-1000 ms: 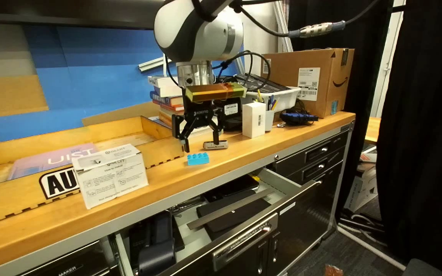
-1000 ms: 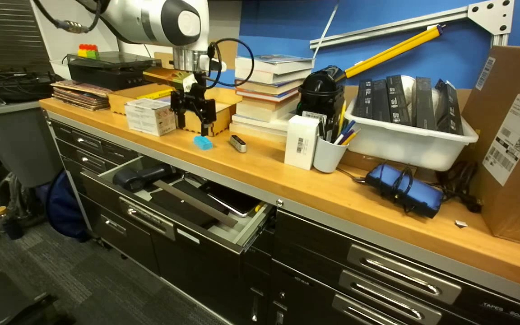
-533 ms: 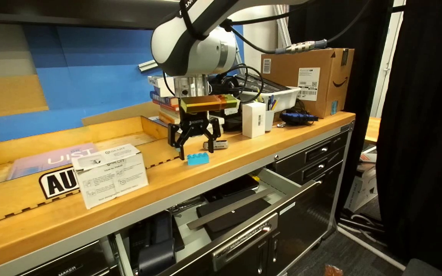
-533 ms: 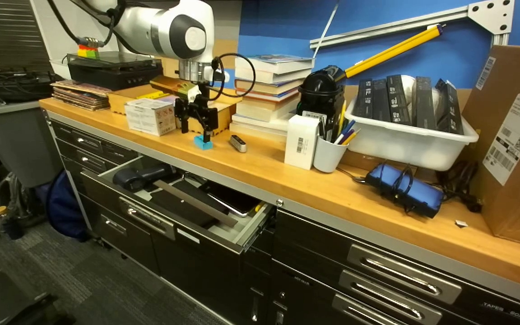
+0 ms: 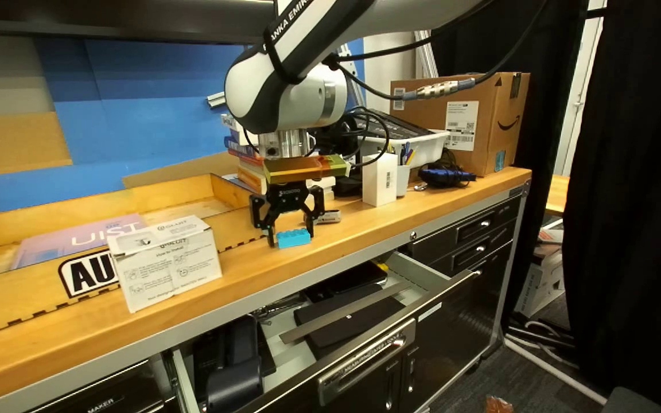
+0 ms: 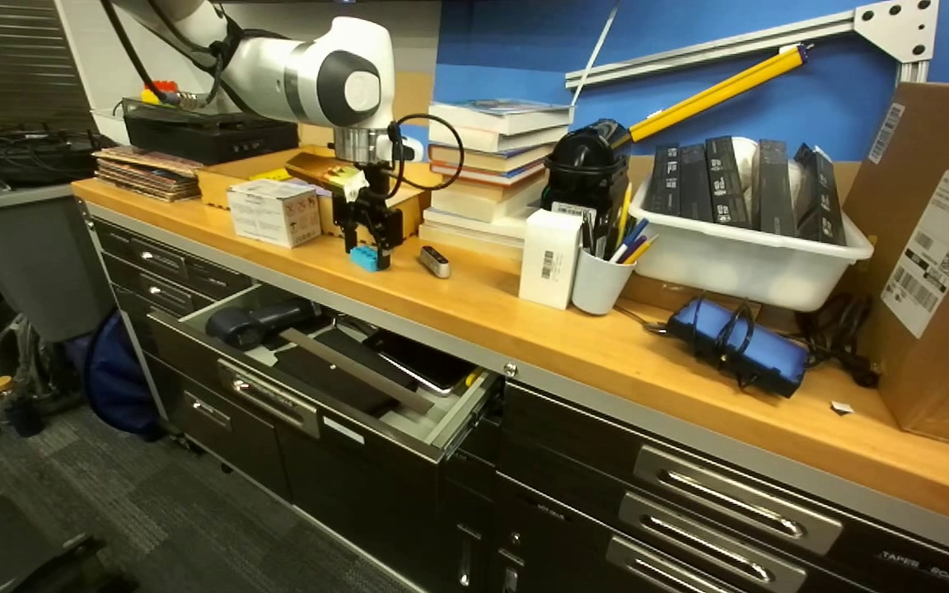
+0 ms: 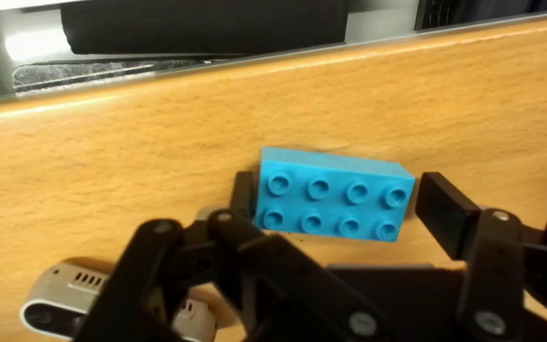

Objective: Put the blue object in the drawer and close the drawer

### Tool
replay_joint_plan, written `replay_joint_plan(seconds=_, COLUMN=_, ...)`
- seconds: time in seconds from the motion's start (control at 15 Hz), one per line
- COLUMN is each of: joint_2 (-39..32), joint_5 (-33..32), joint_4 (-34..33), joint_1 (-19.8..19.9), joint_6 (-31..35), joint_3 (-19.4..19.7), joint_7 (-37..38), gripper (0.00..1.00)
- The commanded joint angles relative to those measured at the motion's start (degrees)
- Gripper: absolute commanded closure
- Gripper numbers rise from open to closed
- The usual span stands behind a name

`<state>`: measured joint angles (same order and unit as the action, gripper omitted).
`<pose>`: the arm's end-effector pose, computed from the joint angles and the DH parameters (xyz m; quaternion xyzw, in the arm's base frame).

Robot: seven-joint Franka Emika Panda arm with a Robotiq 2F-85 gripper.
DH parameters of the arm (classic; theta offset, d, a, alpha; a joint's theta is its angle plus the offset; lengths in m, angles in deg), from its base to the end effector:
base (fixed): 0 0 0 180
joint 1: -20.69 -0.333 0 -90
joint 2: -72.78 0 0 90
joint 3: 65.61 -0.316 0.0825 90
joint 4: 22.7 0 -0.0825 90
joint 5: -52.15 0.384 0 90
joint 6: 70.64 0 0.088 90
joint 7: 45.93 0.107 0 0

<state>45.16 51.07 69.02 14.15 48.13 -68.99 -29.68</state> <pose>0.6725 0.1115 0.3511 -0.9985 0.0539 0.0056 0.0043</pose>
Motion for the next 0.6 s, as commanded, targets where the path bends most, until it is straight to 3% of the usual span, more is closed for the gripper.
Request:
replay_joint_plan(seconds=0.0, joint_2=-0.57, joint_5=-1.22, joint_4=-1.55, joint_1=-1.80, joint_6=2.37, joint_3=1.88, joint_7=3.51, gripper=0.44)
replay_joint_plan(seconds=0.13, joint_2=0.74, joint_5=-1.85, joint_4=-0.53, joint_1=-2.20, joint_6=2.47, joint_3=2.63, joint_7=5.17, gripper=0.55)
replay_joint_plan(seconds=0.53, joint_2=9.89, joint_5=-2.96, joint_4=9.11, joint_1=-1.38, joint_6=-1.24, joint_3=3.34, joint_7=5.18, gripper=0.55)
